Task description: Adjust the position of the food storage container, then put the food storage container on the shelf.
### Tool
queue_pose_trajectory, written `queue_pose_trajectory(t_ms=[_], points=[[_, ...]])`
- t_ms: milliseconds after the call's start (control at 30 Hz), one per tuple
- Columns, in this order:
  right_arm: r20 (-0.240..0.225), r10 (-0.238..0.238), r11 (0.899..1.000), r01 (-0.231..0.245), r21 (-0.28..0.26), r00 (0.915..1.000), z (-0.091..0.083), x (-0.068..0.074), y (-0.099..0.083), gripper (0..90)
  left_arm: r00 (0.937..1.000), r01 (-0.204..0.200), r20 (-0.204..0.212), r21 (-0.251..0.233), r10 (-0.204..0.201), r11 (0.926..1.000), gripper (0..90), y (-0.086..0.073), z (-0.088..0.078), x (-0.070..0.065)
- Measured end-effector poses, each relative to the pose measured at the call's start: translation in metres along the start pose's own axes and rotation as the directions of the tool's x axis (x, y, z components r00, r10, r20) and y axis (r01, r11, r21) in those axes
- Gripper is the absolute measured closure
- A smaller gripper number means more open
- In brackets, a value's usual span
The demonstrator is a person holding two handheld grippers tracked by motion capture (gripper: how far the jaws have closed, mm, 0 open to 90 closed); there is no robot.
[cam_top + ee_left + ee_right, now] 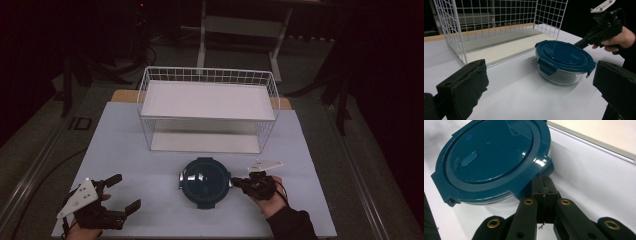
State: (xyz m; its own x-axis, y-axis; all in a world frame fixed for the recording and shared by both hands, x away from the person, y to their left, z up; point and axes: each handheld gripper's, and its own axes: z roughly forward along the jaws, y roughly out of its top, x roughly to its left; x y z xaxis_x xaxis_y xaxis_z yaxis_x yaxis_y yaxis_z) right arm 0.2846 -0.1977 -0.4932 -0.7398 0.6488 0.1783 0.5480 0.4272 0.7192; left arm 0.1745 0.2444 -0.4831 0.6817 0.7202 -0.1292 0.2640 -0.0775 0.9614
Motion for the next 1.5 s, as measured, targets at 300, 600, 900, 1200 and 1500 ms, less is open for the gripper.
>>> queue_pose_trajectory(t_ms=[300,600,900,1200,1500], points=[[-0.053,-0.033,0.999,0.033,-0.001,0.9981,0.023,0.019,0.014,90.0,1.0000,-0.001,0.006,0.000,0.001,1.0000,0.0,0.000,0.000,0.000],[-0.092,-0.065,0.998,0.065,-0.001,0.9936,0.044,0.036,0.027,90.0,0.9999,0.001,0.011,0.002,-0.001,1.0000,0.0,0.000,0.000,0.000],[-0.093,-0.090,0.996,0.088,-0.022,0.9916,0.043,0.039,0.028,90.0,0.9999,0.003,0.011,0.003,-0.003,1.0000,0.0,0.000,-0.001,0.000],[-0.090,-0.107,0.988,0.095,-0.122,0.9903,0.013,0.037,0.026,58.7,0.9996,0.002,0.026,0.013,-0.003,0.9999,0.0,0.000,0.001,-0.002],[-0.115,-0.133,0.953,0.095,-0.289,0.9844,-0.018,0.042,0.027,21.2,0.9963,-0.018,0.084,0.014,0.017,0.9997,0.0,0.009,0.005,-0.014]])
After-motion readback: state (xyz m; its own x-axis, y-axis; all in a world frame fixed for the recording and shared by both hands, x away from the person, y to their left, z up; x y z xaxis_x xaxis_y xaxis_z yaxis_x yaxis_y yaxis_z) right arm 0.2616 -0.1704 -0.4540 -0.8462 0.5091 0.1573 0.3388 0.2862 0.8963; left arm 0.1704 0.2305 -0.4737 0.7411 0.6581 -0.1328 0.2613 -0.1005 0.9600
